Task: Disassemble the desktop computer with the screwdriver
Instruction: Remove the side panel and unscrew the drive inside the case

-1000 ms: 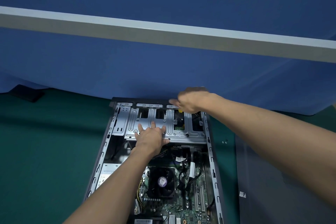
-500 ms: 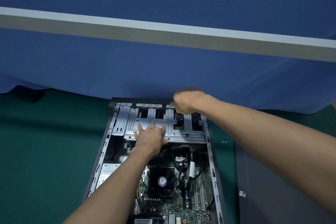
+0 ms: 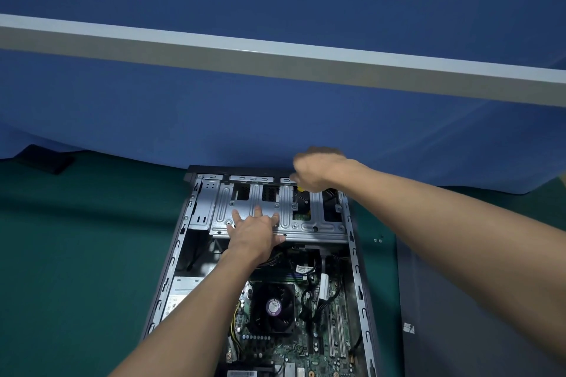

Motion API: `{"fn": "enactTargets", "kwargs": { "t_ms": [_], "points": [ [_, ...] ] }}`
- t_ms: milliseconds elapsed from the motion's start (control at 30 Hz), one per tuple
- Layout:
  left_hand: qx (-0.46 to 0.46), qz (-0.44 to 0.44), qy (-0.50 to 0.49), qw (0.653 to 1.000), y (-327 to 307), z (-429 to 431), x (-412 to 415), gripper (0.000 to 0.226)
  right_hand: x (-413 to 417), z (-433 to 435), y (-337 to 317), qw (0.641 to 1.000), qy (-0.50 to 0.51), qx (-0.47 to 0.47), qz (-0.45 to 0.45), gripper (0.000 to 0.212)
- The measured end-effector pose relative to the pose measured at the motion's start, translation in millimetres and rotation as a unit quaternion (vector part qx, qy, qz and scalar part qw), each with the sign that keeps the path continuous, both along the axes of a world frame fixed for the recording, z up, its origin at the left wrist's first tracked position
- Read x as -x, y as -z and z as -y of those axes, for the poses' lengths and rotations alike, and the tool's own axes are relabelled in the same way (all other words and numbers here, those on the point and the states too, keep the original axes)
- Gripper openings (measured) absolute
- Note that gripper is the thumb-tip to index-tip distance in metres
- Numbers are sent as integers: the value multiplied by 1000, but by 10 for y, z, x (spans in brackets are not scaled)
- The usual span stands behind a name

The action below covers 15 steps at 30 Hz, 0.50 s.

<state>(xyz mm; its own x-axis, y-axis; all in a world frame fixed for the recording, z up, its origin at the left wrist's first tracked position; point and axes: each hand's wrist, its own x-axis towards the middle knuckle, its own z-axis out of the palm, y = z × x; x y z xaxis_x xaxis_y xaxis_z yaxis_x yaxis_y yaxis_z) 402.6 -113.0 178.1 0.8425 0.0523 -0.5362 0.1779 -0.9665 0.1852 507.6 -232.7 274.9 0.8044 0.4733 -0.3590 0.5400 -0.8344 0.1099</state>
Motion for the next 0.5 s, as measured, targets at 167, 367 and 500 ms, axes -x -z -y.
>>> {"fn": "enactTargets", "kwargs": {
  "t_ms": [167, 367, 500],
  "points": [
    [0, 4, 0, 1000, -7, -7, 10, 55, 6, 24, -84, 995, -11, -53, -86, 18],
    [0, 4, 2, 1000, -15, -5, 10, 54, 41, 1, 5, 999, 33, -15, -30, 49],
    [-5, 2, 4, 1000, -15, -1, 13, 56, 34, -8, -7, 1000, 5, -1, 16, 24]
  ]
}}
